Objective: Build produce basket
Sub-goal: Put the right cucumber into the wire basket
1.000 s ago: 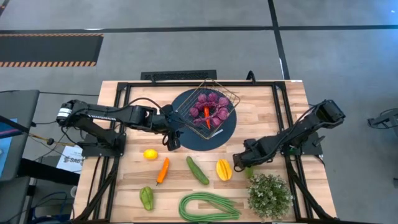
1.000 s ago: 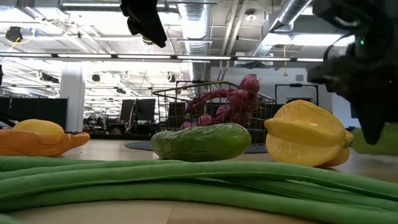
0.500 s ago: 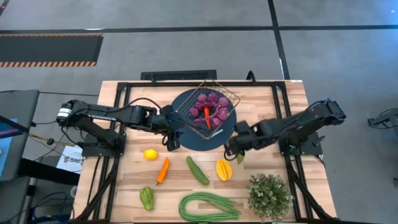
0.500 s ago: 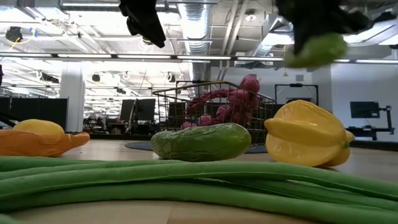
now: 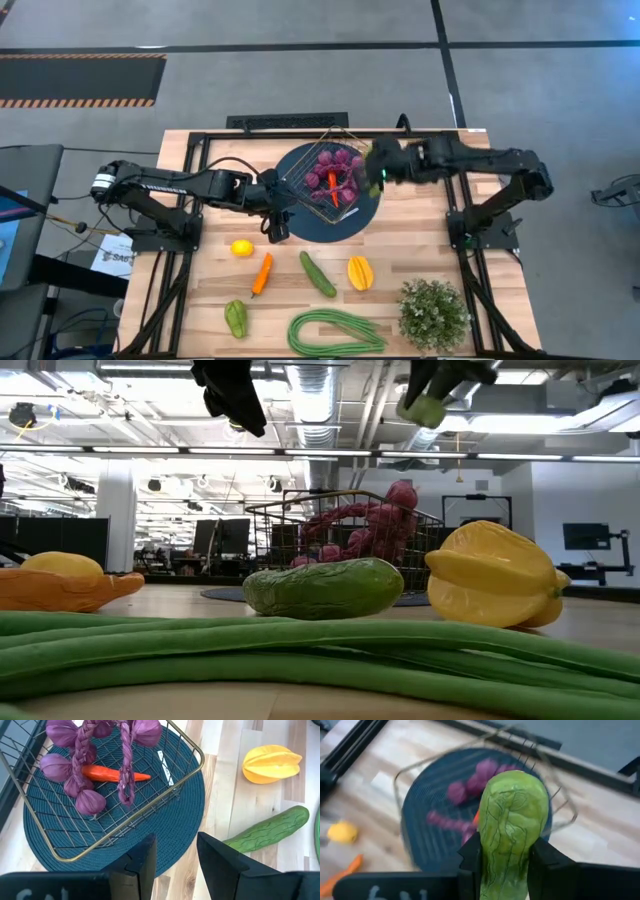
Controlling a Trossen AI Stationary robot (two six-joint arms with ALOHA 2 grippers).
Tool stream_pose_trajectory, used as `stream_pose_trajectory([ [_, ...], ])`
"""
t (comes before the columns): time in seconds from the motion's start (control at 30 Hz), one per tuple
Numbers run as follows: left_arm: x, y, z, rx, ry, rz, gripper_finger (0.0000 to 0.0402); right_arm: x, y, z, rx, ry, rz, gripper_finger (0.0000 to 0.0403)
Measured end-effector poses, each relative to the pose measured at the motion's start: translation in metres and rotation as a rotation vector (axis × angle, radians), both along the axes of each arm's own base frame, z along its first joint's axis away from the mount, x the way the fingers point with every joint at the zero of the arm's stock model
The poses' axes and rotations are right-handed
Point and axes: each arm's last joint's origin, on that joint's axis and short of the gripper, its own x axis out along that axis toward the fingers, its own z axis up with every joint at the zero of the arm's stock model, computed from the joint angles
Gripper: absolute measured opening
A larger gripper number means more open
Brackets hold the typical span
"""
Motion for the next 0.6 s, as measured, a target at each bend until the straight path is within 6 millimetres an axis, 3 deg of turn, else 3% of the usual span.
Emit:
stream_pose_trajectory([
  [0.3, 0.000, 0.000, 0.000, -0.001, 0.000, 0.000, 0.0130, 0.018, -0.066, -0.012, 0.041, -0.105, 0.058, 0.0101],
  [0.6, 0.000, 0.000, 0.000, -0.003, -0.001, 0.002, 0.0130, 0.056, -0.092, -0.068, 0.199, 0.024, 0.109, 0.0101],
])
